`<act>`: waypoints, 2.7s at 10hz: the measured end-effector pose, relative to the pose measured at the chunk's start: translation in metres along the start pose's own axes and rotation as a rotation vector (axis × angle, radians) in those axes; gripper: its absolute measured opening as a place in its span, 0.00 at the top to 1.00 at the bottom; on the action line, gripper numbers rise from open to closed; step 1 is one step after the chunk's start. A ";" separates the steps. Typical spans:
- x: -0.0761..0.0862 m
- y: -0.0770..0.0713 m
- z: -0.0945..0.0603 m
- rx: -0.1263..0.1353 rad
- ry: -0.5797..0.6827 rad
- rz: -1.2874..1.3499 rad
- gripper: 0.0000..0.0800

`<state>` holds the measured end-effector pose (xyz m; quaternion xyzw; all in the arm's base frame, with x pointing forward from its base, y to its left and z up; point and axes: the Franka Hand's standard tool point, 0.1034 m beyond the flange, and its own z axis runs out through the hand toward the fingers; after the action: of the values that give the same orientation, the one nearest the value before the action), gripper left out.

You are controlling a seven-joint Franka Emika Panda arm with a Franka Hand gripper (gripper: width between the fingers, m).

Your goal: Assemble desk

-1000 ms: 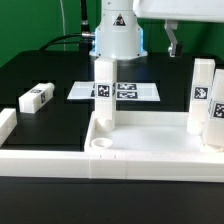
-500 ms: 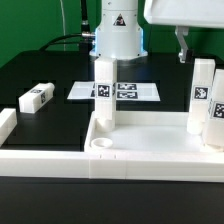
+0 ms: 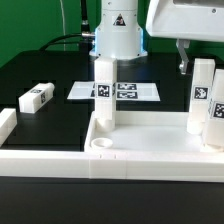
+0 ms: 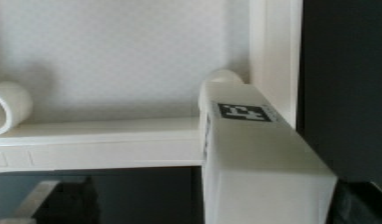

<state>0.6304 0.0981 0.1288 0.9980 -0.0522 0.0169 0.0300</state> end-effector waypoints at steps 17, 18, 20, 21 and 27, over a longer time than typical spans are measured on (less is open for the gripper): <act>-0.002 -0.002 0.010 0.006 -0.017 0.555 0.64; -0.003 -0.004 0.010 0.018 -0.026 0.682 0.64; -0.004 -0.006 0.011 0.045 -0.046 0.874 0.64; -0.003 -0.008 0.011 0.059 -0.046 0.986 0.64; -0.002 -0.008 0.012 0.075 -0.068 1.310 0.64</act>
Offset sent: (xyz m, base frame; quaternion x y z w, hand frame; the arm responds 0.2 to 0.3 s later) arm 0.0033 -0.0028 0.0013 0.0010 0.0019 0.0072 1.0000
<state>0.6298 0.1060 0.1167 0.7601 -0.6494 0.0020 -0.0231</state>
